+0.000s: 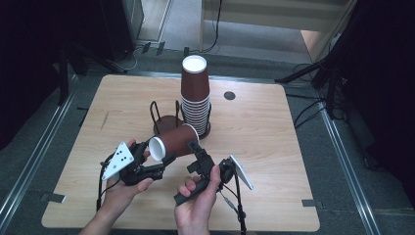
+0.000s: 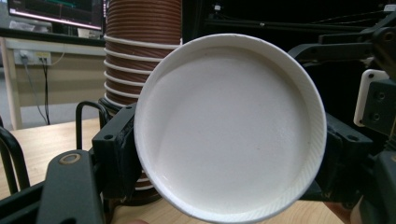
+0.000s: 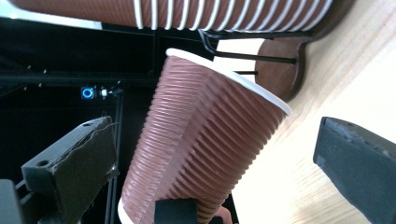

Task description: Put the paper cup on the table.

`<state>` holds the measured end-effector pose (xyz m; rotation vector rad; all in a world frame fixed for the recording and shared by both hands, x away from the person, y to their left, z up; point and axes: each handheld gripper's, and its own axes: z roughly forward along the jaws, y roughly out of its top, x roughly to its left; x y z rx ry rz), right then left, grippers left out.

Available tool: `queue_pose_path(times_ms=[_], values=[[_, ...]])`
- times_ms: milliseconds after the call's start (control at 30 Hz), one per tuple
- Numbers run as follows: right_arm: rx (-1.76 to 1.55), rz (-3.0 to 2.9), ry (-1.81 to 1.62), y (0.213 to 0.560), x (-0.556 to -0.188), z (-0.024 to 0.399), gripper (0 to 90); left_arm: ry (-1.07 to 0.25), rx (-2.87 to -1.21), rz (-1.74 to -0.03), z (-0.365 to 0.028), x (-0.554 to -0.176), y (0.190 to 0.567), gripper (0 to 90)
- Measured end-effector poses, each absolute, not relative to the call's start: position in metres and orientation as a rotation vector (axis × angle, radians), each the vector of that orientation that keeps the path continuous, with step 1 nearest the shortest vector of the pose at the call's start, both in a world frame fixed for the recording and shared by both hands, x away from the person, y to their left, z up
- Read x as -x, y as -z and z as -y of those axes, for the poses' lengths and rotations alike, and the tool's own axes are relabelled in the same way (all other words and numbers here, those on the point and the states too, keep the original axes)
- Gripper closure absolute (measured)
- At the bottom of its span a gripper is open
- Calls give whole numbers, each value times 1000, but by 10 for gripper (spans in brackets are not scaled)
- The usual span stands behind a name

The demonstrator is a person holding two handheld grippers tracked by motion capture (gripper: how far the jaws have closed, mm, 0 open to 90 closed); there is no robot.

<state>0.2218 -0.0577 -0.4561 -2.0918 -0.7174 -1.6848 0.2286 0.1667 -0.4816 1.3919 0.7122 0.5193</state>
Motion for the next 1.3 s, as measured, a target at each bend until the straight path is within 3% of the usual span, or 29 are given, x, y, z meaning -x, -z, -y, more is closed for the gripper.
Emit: queue_pose_path(times_ms=[1300], values=[[1931, 439, 1513, 485, -256, 51, 63, -515, -1427, -655, -155, -224, 487, 233]])
